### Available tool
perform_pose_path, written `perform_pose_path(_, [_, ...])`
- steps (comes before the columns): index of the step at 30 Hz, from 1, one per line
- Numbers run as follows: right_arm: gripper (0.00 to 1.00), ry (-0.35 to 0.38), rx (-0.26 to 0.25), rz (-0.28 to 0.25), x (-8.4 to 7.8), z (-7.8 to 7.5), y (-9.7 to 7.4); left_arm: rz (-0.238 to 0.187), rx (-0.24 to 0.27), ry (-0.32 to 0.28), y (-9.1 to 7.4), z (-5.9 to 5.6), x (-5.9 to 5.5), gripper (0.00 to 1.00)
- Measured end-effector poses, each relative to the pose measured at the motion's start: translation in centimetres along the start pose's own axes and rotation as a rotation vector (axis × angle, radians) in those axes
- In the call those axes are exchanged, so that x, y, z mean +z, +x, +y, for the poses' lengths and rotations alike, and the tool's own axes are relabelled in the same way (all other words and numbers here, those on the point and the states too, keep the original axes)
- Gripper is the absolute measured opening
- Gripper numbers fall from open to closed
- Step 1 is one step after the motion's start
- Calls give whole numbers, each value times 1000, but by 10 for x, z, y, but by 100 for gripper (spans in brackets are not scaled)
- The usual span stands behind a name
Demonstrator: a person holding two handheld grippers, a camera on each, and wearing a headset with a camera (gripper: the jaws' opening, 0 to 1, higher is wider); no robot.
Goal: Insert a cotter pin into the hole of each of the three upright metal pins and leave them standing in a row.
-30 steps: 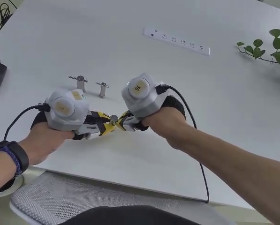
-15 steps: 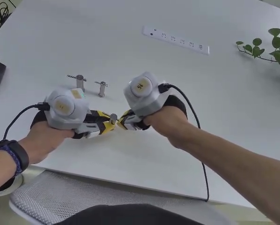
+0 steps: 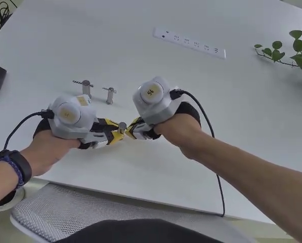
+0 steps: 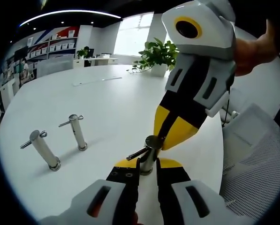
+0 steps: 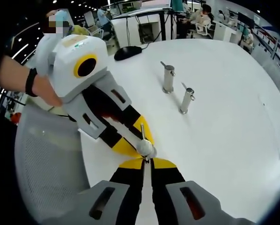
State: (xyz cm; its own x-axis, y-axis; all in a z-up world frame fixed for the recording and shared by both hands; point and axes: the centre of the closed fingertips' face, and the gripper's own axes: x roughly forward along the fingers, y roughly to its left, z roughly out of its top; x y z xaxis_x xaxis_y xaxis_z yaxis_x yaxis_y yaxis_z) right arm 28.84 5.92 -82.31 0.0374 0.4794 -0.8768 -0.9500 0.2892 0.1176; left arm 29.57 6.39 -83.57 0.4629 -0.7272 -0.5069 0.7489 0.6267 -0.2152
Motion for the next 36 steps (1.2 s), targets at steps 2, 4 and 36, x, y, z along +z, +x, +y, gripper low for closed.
perform_pose_path(2, [8,1,-5,-1,0,-1,-1,0,-1,2,0,0,0,12])
perform_pose_path(4, [9,-1,-11,-6,1,-2,-2,0,-2,3,0,0,0,12])
perform_pose_path(36, [29,178,-49,-123,-20,-23,-36,9,-6,3,2,1,-1,12])
